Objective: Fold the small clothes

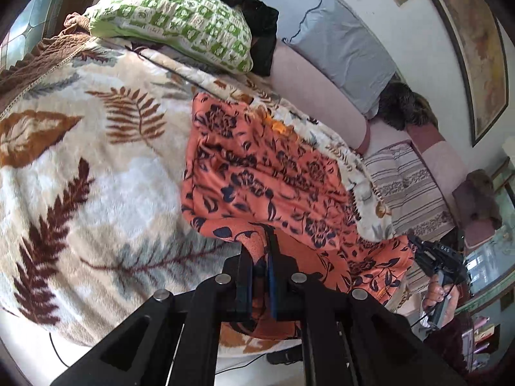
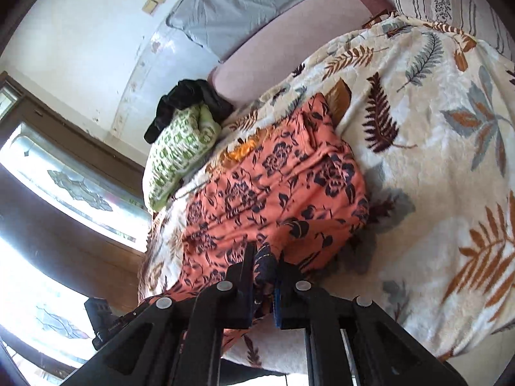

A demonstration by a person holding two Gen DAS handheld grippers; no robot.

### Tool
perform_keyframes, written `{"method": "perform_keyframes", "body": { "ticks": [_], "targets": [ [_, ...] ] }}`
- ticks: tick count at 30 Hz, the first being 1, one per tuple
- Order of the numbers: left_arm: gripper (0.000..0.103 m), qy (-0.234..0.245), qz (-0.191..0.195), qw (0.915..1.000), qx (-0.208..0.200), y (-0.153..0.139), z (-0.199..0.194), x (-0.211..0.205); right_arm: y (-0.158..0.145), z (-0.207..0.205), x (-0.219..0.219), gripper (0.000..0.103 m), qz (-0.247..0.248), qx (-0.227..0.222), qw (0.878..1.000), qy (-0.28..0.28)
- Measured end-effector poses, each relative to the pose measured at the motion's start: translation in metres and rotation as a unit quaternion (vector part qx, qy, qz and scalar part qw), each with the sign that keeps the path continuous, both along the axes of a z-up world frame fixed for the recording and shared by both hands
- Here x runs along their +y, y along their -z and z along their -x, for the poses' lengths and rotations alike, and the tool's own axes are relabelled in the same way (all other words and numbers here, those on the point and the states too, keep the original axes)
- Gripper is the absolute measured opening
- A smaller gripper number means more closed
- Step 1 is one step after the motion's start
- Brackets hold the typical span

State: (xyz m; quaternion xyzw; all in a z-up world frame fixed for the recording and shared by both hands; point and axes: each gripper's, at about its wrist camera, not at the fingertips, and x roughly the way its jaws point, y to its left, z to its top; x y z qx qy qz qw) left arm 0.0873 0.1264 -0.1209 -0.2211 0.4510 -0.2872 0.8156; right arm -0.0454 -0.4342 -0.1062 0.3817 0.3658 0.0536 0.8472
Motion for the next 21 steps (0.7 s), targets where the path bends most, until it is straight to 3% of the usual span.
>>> {"method": "perform_keyframes", "body": {
  "ticks": [3,7,12,17,21],
  "targets": [
    [0.008,-0.015,0.019,0.9997,-0.005,-0.019,-0.049,-0.006,-0.003,-0.034,-0.018,0.009,-0.007,-0.007,1.0,0.019],
    [0.007,-0.018,-0.007,0.9998,-0.003,-0.01,-0.128,-0.034,0.003,-0.096,-0.04,0.009,-0.014,0.001,0.999,0.042],
    [0.008,-0.032,-0.035,0.9987,0.02,0.028,-0.227,-0.067,0.022,-0.19,-0.069,0.009,0.006,0.031,0.995,0.09],
    [0.008,-0.066,-0.045,0.9936,0.08,0.089,-0.298,-0.08,0.068,-0.274,-0.1,0.009,-0.006,0.06,0.989,0.138],
    [0.009,-0.093,0.005,0.9901,0.105,0.12,-0.308,-0.076,0.112,-0.304,-0.111,0.011,-0.033,0.077,0.981,0.174]
  ]
}}
